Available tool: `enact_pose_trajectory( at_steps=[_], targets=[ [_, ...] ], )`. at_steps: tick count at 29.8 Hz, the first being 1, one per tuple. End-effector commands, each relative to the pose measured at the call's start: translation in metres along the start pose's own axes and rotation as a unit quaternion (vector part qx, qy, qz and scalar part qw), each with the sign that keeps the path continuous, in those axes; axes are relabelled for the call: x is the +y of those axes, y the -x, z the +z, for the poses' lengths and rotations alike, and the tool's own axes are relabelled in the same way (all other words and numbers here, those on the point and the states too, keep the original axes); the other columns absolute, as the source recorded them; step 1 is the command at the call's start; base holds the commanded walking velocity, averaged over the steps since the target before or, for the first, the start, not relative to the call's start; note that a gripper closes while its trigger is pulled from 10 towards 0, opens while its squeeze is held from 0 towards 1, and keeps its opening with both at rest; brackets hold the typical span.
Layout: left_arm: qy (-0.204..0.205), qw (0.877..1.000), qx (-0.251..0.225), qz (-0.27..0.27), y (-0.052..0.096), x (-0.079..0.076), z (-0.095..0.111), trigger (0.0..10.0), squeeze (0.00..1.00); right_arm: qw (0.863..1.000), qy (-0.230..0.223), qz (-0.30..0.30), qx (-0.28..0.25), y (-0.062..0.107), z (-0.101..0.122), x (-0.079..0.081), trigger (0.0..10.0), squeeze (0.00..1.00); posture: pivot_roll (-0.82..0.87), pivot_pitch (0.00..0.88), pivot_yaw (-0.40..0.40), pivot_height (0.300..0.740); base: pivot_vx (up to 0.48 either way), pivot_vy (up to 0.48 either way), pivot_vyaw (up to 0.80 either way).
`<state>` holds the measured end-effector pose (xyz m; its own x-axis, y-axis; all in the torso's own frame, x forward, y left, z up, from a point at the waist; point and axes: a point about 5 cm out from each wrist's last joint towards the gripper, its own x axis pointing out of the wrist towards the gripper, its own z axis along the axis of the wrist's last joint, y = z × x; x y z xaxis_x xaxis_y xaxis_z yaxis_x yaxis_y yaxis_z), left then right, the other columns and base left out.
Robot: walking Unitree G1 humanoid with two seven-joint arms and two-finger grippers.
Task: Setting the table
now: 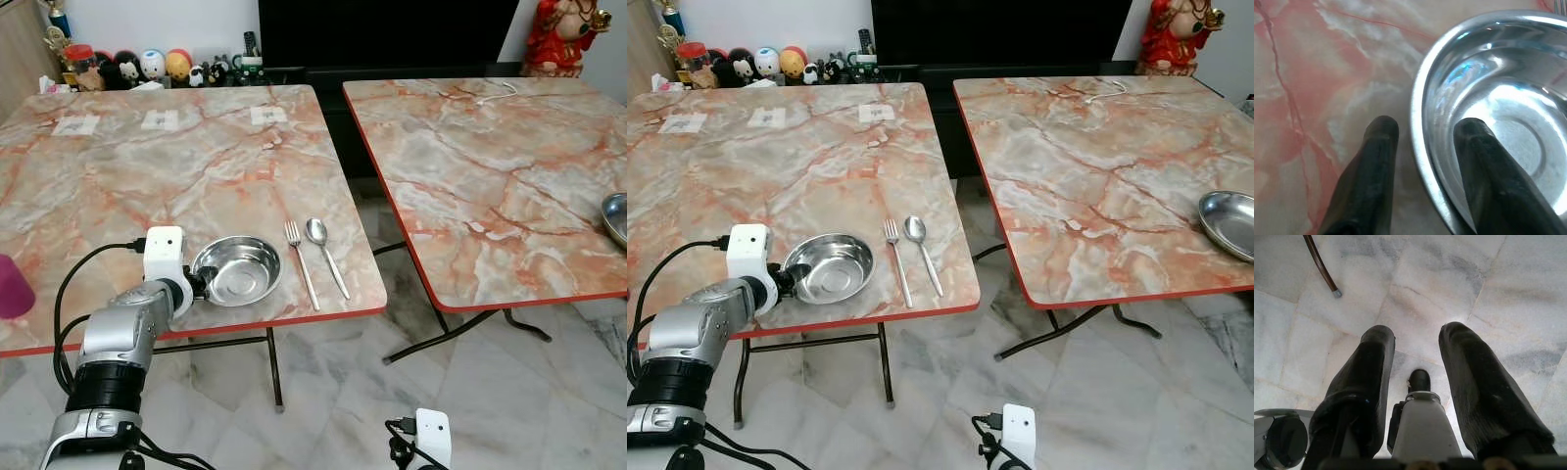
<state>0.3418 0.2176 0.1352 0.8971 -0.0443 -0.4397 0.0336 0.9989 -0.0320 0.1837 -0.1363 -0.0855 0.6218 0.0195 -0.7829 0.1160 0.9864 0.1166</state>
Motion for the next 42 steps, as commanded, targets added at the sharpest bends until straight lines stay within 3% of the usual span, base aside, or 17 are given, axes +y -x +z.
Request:
enact_pose_trajectory(
  at_steps=[1,5,29,33,36,37,38,39,40,41,42],
  targets=[
    [-0.016,1.000,-0.003,0.000,0.002,-0.001,0.003,0.0,0.00,1.000,0.002,-0.001,0.007,0.001,-0.004,-0.001,10.0,0.00,0.15,0.000,-0.043,0.740,0.000,0.000,0.00],
    [-0.030,1.000,-0.001,-0.002,0.003,-0.004,0.001,0.0,0.00,1.000,0.007,0.001,0.008,0.001,-0.003,-0.001,10.0,0.00,0.15,0.000,-0.045,0.740,0.000,0.000,0.00],
    [-0.021,1.000,0.012,-0.002,0.009,0.000,-0.007,0.0,0.00,1.000,0.009,0.001,0.011,0.001,-0.004,-0.002,10.0,0.00,0.15,0.021,-0.049,0.740,0.000,0.000,0.00],
    [0.010,1.000,-0.012,-0.012,0.010,-0.002,-0.006,0.0,0.00,1.000,0.009,0.001,0.012,0.001,-0.004,-0.003,10.0,0.00,0.14,0.019,-0.048,0.740,0.000,0.000,0.00],
    [0.094,0.991,-0.084,-0.037,0.014,-0.008,0.001,0.0,0.00,1.000,0.009,0.000,0.013,0.001,-0.005,-0.003,10.0,0.00,0.14,0.018,-0.048,0.740,0.000,0.000,0.00],
    [0.133,0.983,-0.111,-0.060,0.018,-0.013,0.002,0.0,0.00,1.000,0.009,-0.001,0.013,0.001,-0.005,-0.003,10.0,0.00,0.14,0.016,-0.047,0.740,0.000,0.000,0.00],
    [0.133,0.983,-0.111,-0.060,0.018,-0.013,0.002,0.0,0.00,1.000,0.009,-0.001,0.013,0.001,-0.005,-0.003,10.0,0.00,0.14,0.016,-0.047,0.740,0.000,0.000,0.00],
    [0.161,0.977,-0.124,-0.069,0.020,-0.015,0.002,3.6,0.00,1.000,0.009,-0.001,0.013,0.001,-0.006,-0.004,10.0,0.00,0.13,0.013,-0.048,0.740,0.000,0.000,0.00],
    [0.184,0.971,-0.134,-0.075,0.022,-0.017,0.002,10.0,0.00,1.000,0.009,-0.002,0.014,0.001,-0.006,-0.004,10.0,0.00,0.13,0.013,-0.048,0.740,0.000,0.000,0.00],
    [0.242,0.956,-0.145,-0.080,0.024,-0.018,-0.005,10.0,0.00,1.000,0.010,-0.002,0.014,0.001,-0.006,-0.004,10.0,0.00,0.13,0.010,-0.048,0.740,0.000,0.000,0.00],
    [0.256,0.952,-0.147,-0.082,0.024,-0.019,-0.007,10.0,0.00,1.000,0.010,-0.002,0.014,0.001,-0.006,-0.004,10.0,0.00,0.13,0.010,-0.048,0.740,0.000,0.000,0.00]
  ],
)
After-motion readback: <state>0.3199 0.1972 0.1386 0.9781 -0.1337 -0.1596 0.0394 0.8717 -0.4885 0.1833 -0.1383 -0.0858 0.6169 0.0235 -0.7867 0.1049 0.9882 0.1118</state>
